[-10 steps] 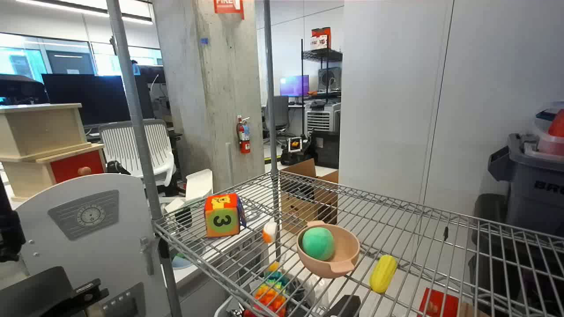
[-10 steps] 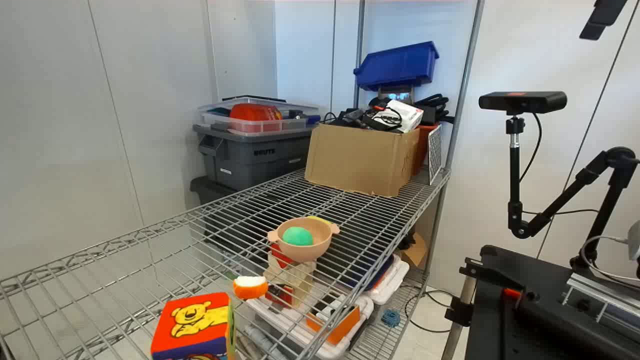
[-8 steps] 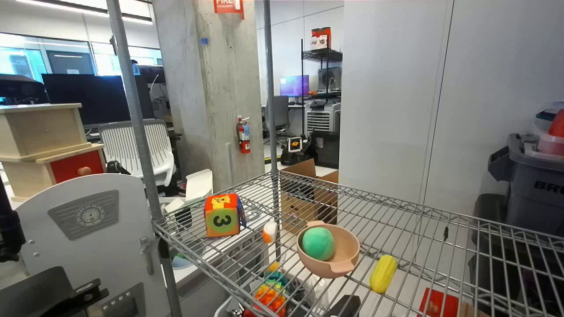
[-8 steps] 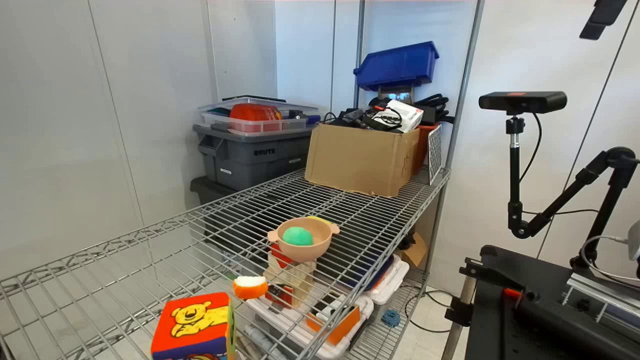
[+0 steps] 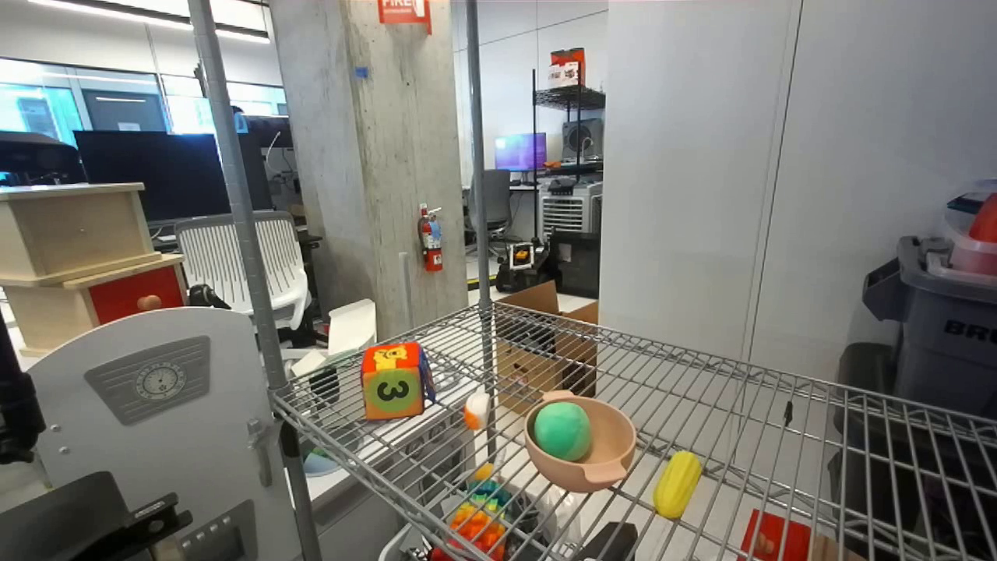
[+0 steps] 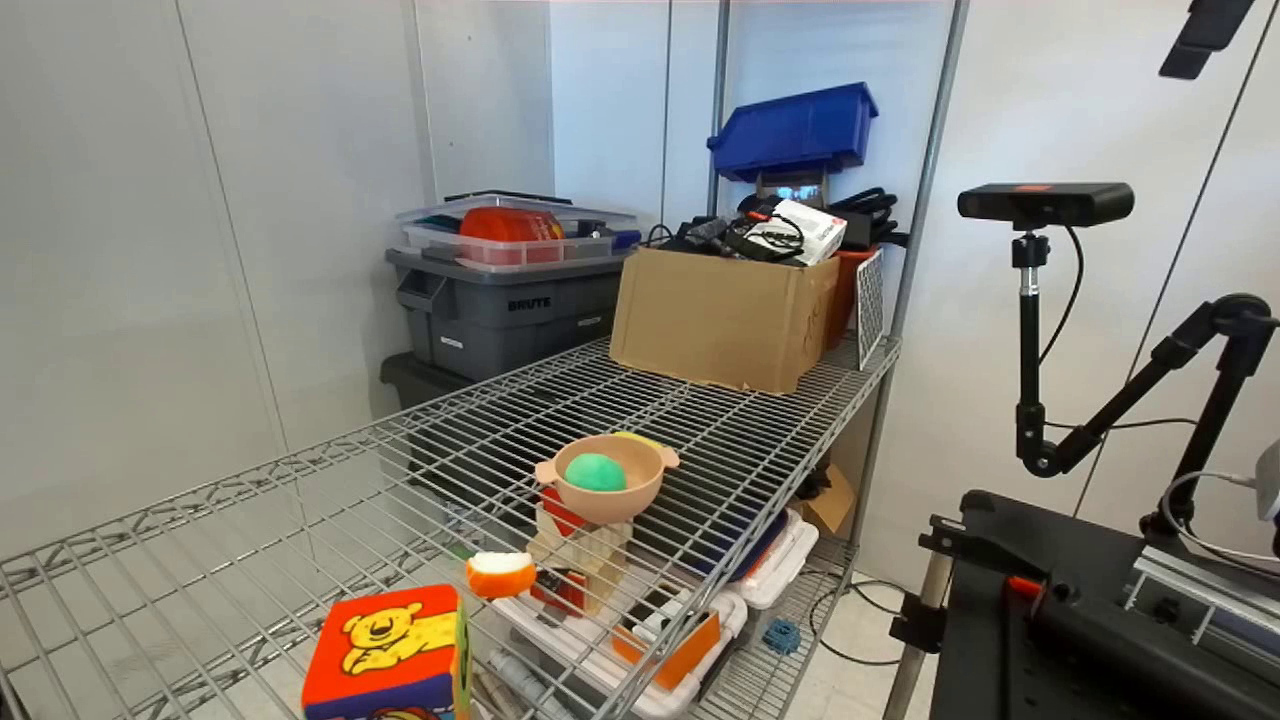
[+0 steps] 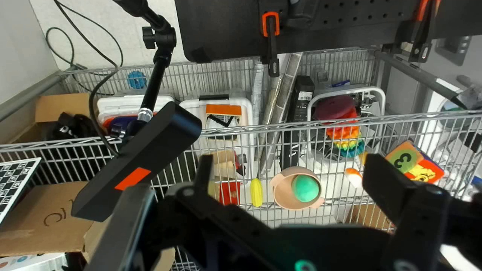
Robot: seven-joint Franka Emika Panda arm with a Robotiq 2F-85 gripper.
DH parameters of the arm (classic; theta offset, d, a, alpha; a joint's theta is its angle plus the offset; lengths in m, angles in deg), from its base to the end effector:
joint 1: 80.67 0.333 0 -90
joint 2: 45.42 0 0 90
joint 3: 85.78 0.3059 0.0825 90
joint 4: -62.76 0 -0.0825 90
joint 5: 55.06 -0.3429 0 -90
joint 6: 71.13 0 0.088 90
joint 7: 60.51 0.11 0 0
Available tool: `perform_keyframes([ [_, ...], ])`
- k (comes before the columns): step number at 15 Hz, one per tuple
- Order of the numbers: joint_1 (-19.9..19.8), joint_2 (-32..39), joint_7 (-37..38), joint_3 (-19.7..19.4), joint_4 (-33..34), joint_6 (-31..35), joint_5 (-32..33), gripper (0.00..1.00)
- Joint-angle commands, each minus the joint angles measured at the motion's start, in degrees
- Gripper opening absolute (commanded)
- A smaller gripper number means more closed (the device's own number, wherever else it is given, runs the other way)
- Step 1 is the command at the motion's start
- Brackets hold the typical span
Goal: Remove the green plushy from the pot and put it on the rack
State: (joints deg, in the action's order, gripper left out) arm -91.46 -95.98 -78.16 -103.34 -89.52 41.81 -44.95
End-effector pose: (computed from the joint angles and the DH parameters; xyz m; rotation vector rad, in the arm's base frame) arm 0.2405 -0.1538 0.4984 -3.1245 0.0696 -0.2962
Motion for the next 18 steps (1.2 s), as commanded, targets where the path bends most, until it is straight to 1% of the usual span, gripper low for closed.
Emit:
perform_keyframes([
  [1,-0.1,0.0,0.0,0.1,0.1,-0.1,-0.1,1.00],
  [4,-0.1,0.0,0.0,0.1,0.1,-0.1,-0.1,1.00],
  [9,1.8,6.9,1.4,1.8,0.4,4.8,0.1,1.00],
  [10,2.2,8.6,2.6,2.9,0.4,6.0,-0.1,1.00],
  [13,3.8,15.7,5.7,6.1,2.2,9.2,-0.5,1.00],
  [14,4.5,18.8,6.8,7.4,3.4,10.2,-0.6,1.00],
  [15,4.9,22.2,7.4,7.9,4.0,12.0,-0.6,1.00],
  [16,5.8,25.1,8.4,9.0,5.7,12.1,-1.5,1.00],
  [18,7.5,32.6,8.7,9.5,9.6,14.0,-3.6,1.00],
])
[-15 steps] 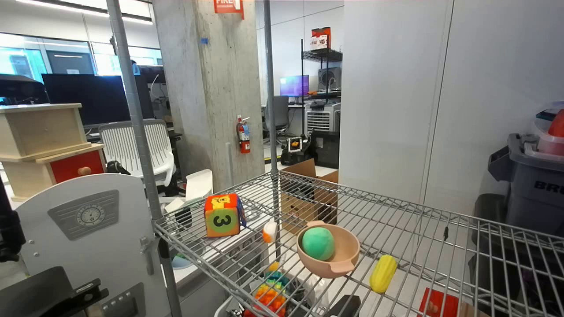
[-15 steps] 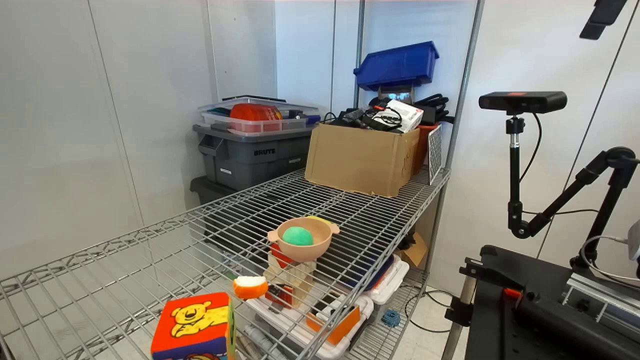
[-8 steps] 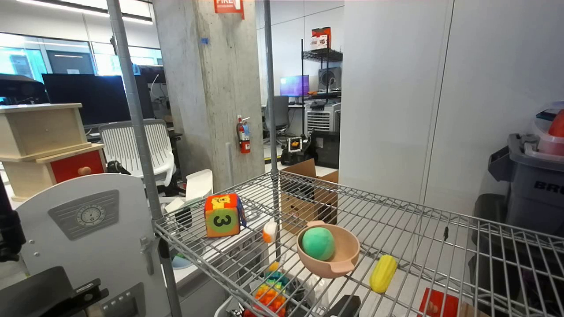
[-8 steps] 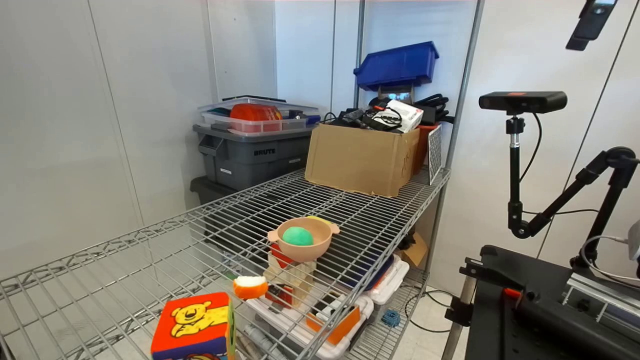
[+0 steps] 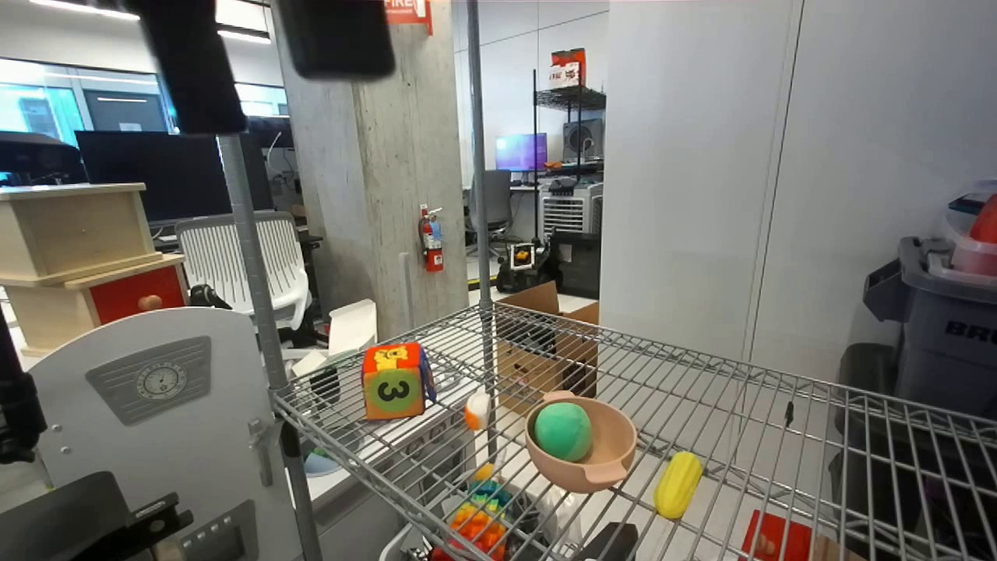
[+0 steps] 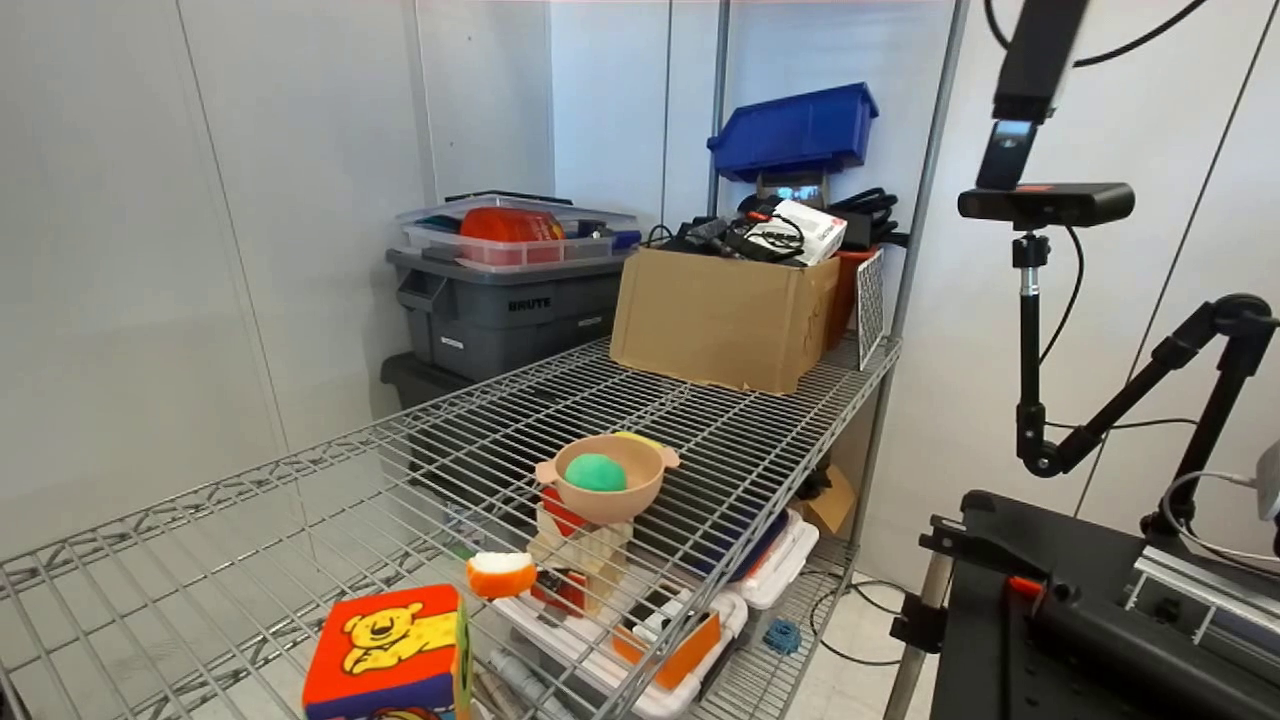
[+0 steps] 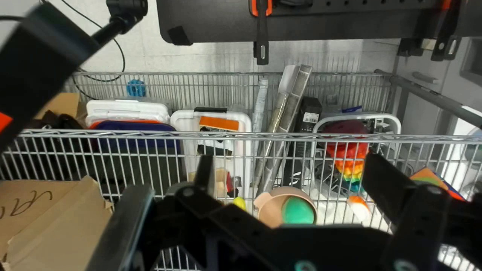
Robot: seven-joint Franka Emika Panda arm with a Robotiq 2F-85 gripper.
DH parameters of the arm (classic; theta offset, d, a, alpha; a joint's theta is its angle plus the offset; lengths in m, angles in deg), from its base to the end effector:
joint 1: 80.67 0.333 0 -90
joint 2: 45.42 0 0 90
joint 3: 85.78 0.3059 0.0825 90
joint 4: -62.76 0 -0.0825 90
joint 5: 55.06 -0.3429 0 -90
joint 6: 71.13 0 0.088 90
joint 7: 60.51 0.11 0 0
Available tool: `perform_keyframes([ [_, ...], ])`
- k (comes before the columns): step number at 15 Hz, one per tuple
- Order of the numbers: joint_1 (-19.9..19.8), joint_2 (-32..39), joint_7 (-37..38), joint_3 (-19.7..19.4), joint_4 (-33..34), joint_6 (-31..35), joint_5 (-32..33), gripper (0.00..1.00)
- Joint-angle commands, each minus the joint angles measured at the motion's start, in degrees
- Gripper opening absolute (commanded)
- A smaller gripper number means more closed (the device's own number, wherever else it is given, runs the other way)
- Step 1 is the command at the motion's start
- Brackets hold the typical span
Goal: Remove the green plushy from the pot and put it on the rack
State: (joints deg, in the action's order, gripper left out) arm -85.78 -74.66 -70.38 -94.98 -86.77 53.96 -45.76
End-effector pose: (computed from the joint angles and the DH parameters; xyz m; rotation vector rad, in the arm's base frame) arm 0.3453 -0.0954 0.4339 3.0662 0.0424 0.1046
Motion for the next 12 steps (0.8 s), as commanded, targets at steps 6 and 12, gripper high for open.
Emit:
perform_keyframes([
  [6,3.1,32.4,-2.9,1.6,23.1,1.7,-11.1,1.00],
  [12,1.6,51.2,-2.9,6.0,43.4,-4.5,-16.2,1.00],
])
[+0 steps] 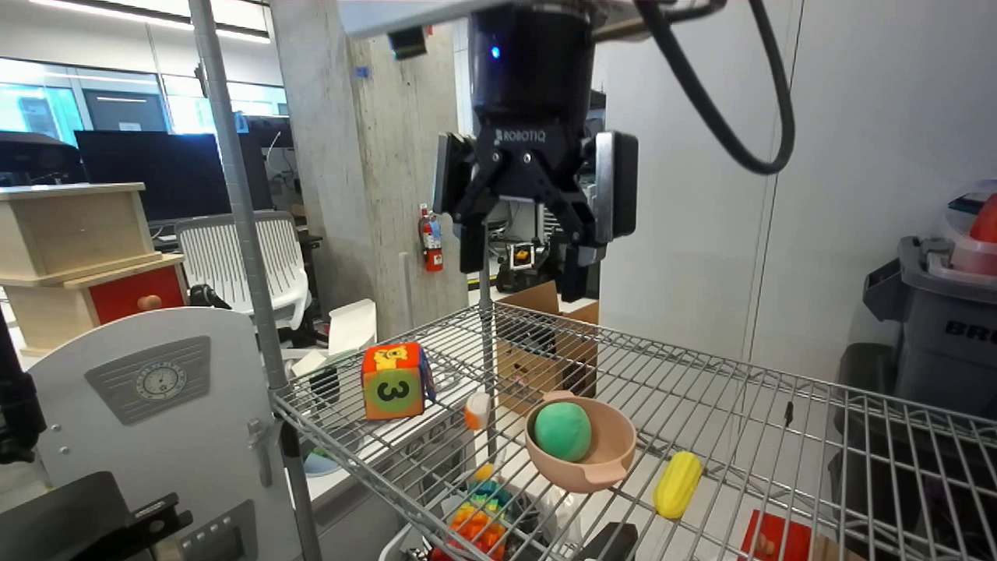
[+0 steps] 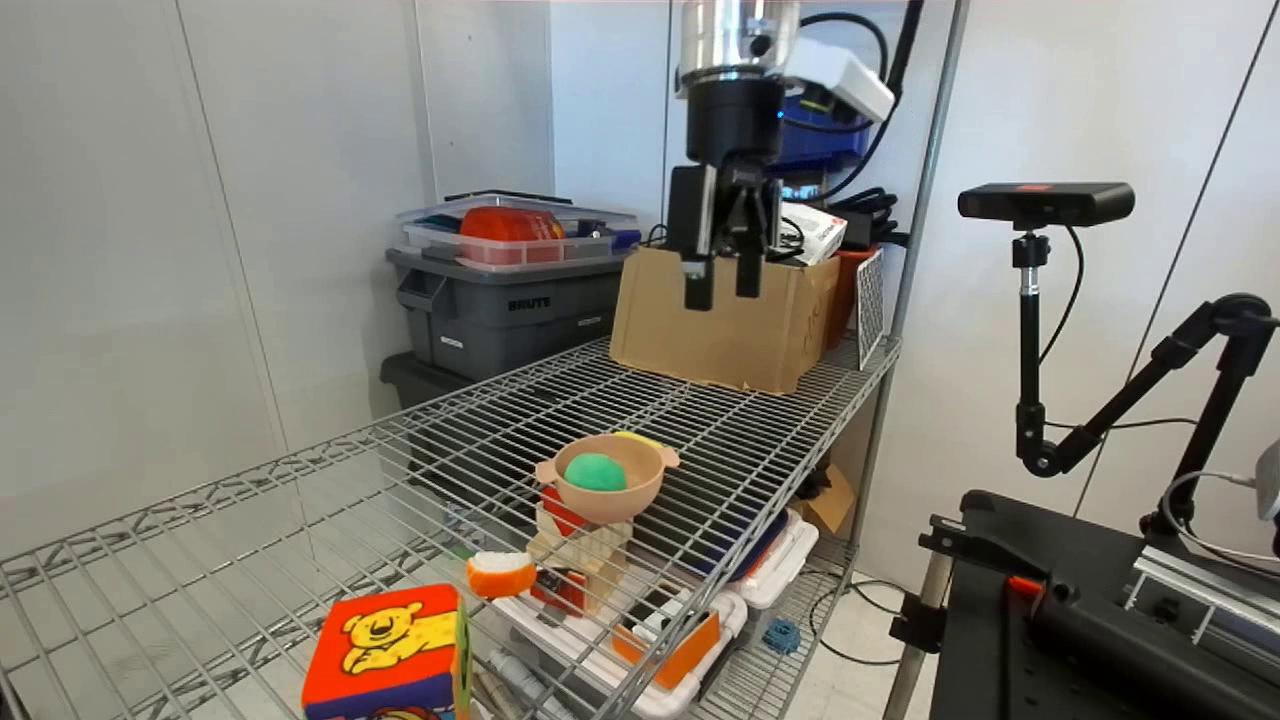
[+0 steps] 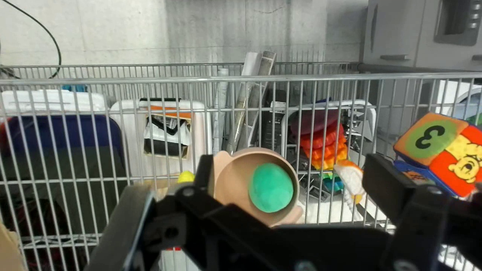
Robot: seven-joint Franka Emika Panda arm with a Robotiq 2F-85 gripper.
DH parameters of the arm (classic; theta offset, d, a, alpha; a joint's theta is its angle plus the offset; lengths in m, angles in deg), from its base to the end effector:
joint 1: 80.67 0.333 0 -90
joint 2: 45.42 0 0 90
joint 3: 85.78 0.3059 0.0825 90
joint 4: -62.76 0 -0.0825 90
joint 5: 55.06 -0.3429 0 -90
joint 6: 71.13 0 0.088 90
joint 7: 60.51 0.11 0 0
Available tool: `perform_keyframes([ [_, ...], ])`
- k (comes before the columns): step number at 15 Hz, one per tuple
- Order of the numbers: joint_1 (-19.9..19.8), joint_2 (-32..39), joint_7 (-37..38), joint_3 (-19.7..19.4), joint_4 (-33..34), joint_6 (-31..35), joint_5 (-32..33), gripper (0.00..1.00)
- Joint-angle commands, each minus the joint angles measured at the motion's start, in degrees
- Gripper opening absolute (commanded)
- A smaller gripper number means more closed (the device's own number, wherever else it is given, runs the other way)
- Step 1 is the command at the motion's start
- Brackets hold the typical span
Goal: Remove the green plushy from the pot and put it on the rack
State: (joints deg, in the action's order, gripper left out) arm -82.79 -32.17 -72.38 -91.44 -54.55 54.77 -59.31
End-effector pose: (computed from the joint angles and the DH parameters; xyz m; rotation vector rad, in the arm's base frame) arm 0.5390 -0.0693 0.3354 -3.0906 -0.0420 0.1121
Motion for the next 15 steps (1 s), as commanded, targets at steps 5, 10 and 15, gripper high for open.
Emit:
perform_keyframes([
  [5,-2.6,21.4,0.5,5.2,27.7,-13.1,-4.3,1.00],
  [10,-3.5,32.7,3.4,5.2,41.9,-18.0,-3.6,1.00],
  [15,-4.0,41.8,5.4,5.1,48.7,-16.5,-3.0,1.00],
])
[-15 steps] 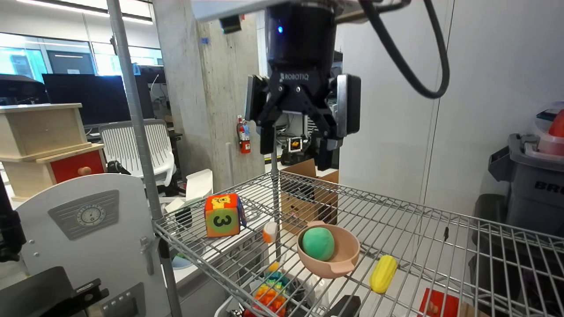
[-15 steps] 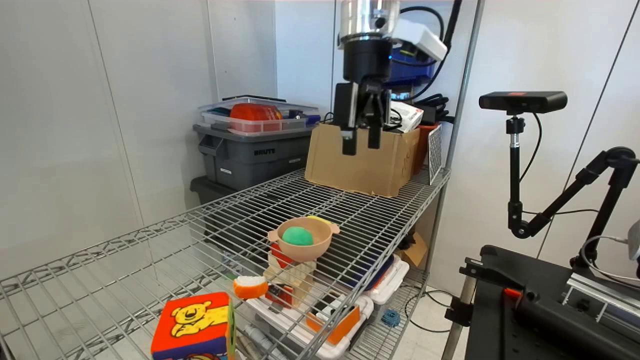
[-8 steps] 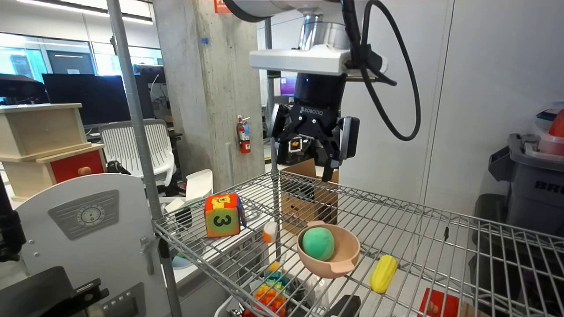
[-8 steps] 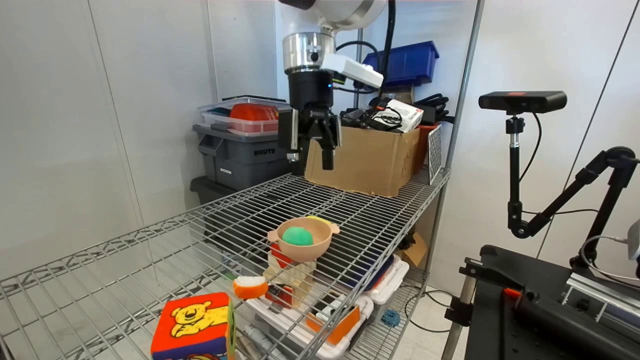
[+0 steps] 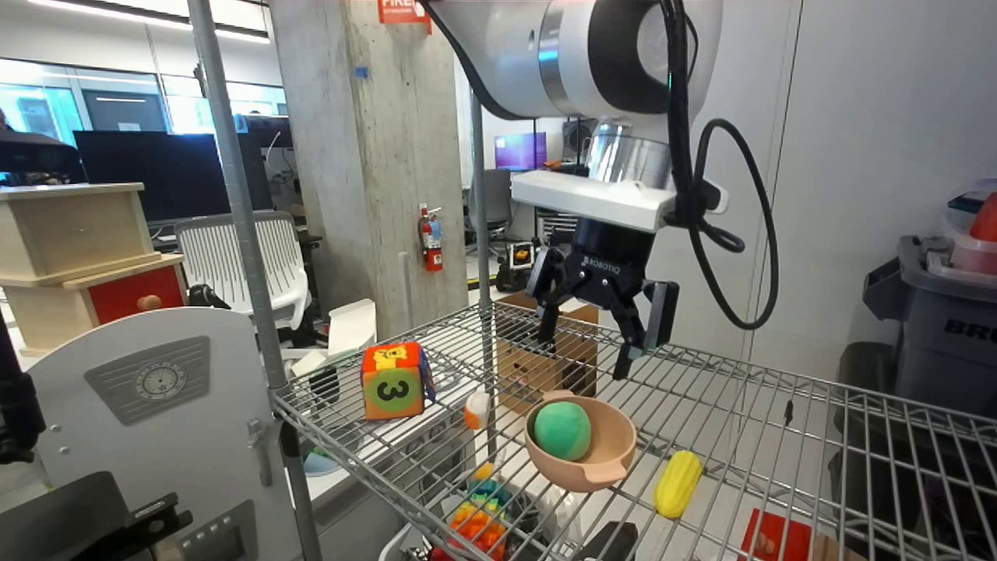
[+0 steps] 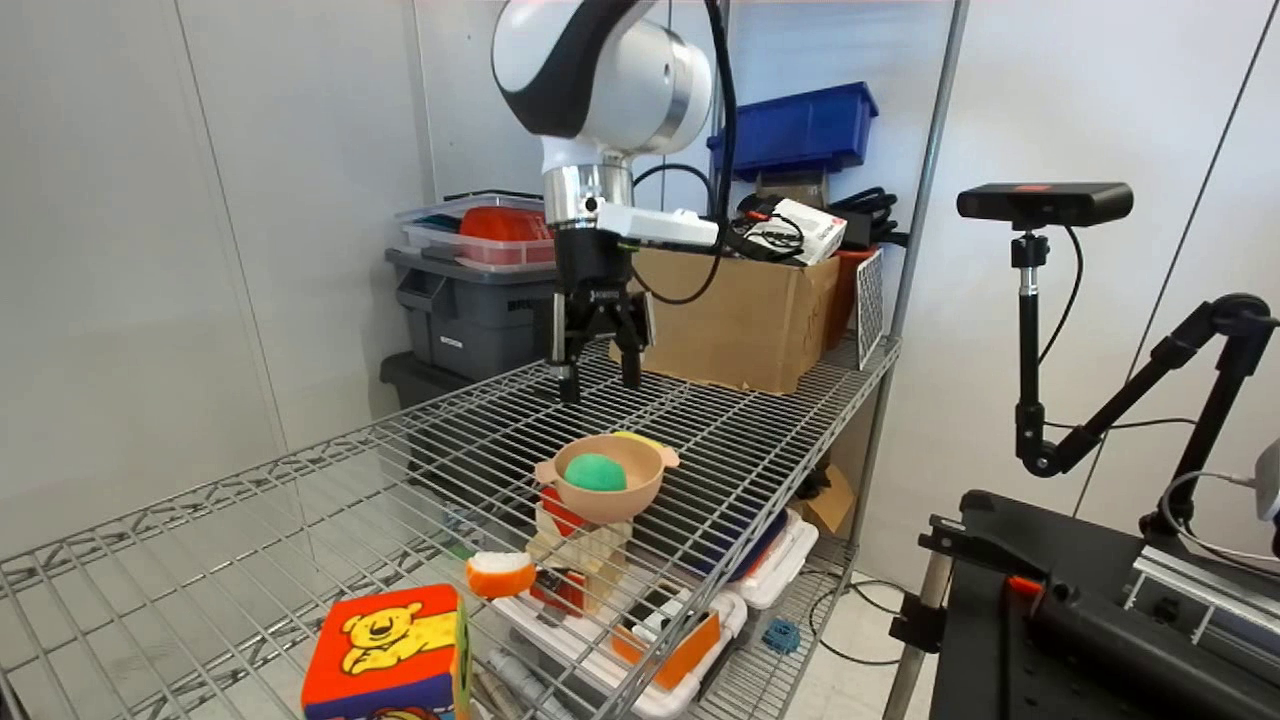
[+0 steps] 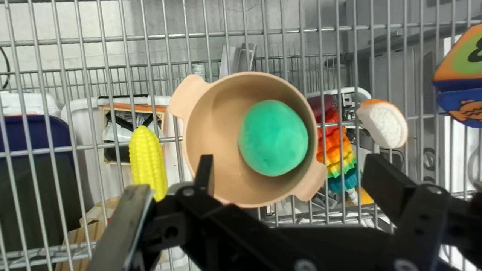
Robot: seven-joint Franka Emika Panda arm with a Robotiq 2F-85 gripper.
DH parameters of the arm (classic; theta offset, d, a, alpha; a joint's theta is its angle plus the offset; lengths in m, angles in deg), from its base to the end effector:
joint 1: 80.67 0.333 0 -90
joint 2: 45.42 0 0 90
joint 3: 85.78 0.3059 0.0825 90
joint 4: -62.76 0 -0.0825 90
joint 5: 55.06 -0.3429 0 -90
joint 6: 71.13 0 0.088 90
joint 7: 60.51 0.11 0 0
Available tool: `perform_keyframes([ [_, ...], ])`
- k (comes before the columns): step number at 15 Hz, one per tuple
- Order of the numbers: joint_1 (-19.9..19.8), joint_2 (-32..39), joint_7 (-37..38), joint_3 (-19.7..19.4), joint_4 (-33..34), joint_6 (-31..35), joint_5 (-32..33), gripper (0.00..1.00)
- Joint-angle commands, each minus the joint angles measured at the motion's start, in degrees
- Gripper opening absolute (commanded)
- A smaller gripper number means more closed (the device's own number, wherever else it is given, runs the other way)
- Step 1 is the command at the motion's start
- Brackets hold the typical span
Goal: Remove the green plushy from the pot and put it on the rack
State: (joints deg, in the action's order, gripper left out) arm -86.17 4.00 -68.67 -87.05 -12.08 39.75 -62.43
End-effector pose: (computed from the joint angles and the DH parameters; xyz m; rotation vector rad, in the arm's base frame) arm 0.6730 -0.0674 0.2175 -2.9975 0.0449 0.3290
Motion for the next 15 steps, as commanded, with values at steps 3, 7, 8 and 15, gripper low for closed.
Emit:
perform_keyframes([
  [3,-0.3,11.0,3.0,1.0,10.0,-1.6,0.2,1.00],
  [7,-0.1,15.3,5.0,1.5,14.6,-3.2,0.0,1.00],
  [8,-0.1,16.1,5.2,1.7,15.9,-3.7,0.0,1.00],
  [15,-0.7,18.7,6.1,2.2,22.2,-8.1,-0.4,0.45],
])
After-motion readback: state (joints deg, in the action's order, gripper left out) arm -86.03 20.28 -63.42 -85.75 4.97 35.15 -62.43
